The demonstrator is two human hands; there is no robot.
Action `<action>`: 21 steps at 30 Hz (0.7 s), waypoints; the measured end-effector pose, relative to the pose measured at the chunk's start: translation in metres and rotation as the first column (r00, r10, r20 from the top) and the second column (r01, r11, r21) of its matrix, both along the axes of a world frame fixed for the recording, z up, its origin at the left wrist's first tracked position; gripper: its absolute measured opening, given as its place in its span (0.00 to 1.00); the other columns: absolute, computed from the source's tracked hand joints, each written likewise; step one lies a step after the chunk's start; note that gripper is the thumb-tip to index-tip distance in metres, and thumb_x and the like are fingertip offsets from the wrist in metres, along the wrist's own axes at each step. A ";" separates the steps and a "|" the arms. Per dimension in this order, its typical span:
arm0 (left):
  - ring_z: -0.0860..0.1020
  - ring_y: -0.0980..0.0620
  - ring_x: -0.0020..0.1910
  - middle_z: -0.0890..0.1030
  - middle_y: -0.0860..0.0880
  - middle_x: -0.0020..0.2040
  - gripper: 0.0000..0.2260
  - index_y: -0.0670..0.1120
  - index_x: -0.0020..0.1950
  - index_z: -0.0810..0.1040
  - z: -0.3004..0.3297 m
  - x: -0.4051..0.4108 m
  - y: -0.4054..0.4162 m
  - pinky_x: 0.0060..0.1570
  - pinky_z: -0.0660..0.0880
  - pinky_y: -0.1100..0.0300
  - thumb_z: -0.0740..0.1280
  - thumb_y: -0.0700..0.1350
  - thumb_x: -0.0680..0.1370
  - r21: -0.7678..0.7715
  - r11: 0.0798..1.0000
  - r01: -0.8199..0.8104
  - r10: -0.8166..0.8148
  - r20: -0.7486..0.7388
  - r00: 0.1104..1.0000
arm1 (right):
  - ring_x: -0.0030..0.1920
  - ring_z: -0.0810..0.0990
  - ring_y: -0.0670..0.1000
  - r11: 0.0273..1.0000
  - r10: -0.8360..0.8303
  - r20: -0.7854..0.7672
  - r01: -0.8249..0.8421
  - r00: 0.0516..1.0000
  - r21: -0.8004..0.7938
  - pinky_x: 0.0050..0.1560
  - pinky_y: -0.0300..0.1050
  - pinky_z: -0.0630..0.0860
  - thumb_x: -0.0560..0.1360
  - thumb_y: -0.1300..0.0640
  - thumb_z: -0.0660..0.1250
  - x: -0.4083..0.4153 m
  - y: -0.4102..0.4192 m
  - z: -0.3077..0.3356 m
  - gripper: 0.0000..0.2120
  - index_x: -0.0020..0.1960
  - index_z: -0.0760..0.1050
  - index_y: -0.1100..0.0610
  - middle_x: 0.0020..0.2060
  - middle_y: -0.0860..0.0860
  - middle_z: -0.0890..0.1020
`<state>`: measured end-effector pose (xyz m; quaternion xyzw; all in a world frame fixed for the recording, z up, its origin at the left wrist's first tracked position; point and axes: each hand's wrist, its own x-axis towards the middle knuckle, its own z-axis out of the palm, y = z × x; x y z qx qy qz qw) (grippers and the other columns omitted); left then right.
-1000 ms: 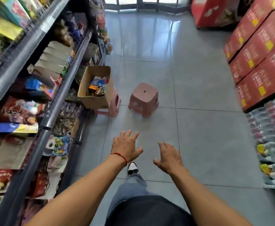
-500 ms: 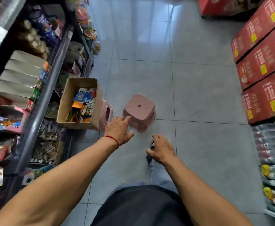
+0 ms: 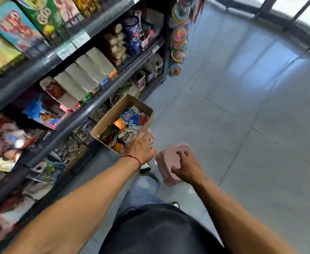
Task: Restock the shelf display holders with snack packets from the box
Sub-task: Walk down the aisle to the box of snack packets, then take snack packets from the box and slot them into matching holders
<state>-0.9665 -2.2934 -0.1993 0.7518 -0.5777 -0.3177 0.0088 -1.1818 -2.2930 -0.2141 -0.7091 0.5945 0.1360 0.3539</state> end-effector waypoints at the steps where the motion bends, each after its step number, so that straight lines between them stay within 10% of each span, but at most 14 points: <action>1: 0.73 0.39 0.66 0.74 0.40 0.67 0.28 0.49 0.75 0.66 -0.005 0.012 -0.010 0.67 0.72 0.45 0.67 0.55 0.77 0.033 0.998 -0.057 0.058 -0.027 0.998 | 0.68 0.73 0.61 0.998 0.057 -0.025 -0.058 0.998 -0.035 0.68 0.54 0.72 0.75 0.42 0.68 0.010 -0.021 -0.001 0.32 0.74 0.68 0.55 0.71 0.57 0.73; 21: 0.70 0.44 0.73 0.73 0.45 0.73 0.27 0.50 0.75 0.68 -0.059 0.114 -0.164 0.72 0.67 0.48 0.67 0.52 0.76 0.195 0.792 -0.579 0.598 -0.049 0.800 | 0.71 0.71 0.58 0.754 0.652 0.009 -0.649 0.758 0.098 0.71 0.57 0.70 0.77 0.42 0.67 0.170 -0.294 -0.053 0.35 0.79 0.59 0.49 0.74 0.54 0.70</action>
